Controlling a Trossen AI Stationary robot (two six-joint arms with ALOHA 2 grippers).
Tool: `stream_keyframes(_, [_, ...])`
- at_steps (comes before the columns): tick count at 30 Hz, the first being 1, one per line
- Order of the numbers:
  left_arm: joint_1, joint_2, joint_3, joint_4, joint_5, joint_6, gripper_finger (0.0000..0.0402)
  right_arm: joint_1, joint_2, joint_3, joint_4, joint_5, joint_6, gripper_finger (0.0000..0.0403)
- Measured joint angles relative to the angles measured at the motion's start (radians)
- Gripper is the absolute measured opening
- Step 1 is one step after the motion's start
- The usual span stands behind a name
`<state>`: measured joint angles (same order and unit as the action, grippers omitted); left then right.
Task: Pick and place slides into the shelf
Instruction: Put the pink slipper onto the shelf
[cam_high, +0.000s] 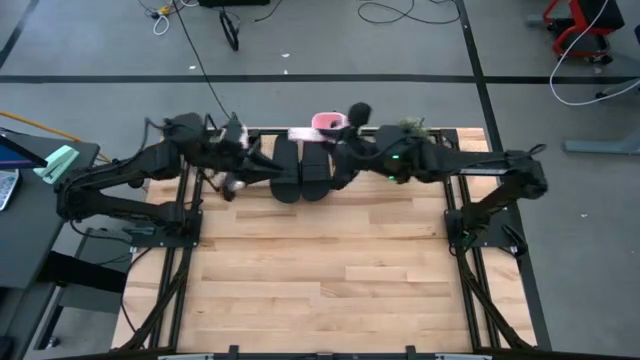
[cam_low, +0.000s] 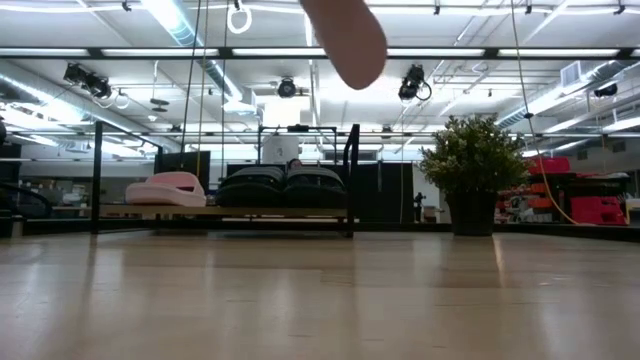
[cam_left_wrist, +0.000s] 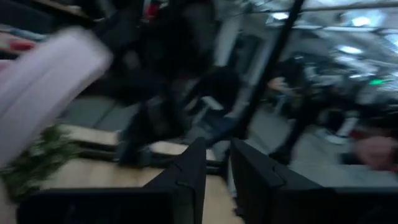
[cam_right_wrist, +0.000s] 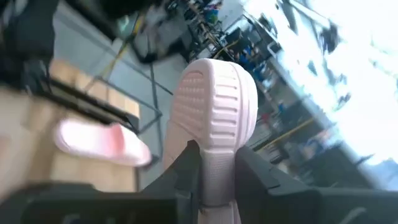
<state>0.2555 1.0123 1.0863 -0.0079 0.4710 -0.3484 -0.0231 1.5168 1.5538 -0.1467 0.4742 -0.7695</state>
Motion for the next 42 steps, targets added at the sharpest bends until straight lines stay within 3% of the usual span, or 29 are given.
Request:
stream_keyframes(4, [0.017,-0.096,0.000,0.000,0.091,-0.025,0.0081,0.004,0.068,0.037,0.008,-0.030,-0.200,0.0069])
stream_keyframes(11, [0.055,-0.245,0.000,-0.006,0.104,-0.010,0.0074,0.025,0.147,0.038,0.182,-0.190,-0.390,0.0068])
stream_keyframes(17, [0.090,-0.295,0.000,-0.020,0.103,0.000,0.0080,0.025,0.171,0.040,0.437,-0.363,-0.382,0.0068])
stream_keyframes(21, [0.113,-0.295,0.000,-0.022,0.103,-0.004,0.0087,0.004,0.185,0.040,0.481,-0.484,-0.383,0.0068])
stream_keyframes(27, [0.130,-0.285,0.000,-0.025,0.103,-0.038,0.0091,-0.011,0.252,0.060,0.482,-0.509,-0.373,0.0064])
stream_keyframes(31, [0.128,-0.273,0.000,-0.047,0.158,-0.048,0.0087,-0.014,0.317,0.140,0.492,-0.516,-0.287,0.0064])
stream_keyframes(39, [0.128,-0.289,0.002,-0.212,0.185,0.099,0.0104,-0.039,0.404,0.284,0.411,-0.538,-0.251,0.0064])
stream_keyframes(42, [0.130,-0.311,0.020,-0.312,0.122,0.219,0.0110,-0.050,0.404,0.287,0.376,-0.538,-0.217,0.0064])
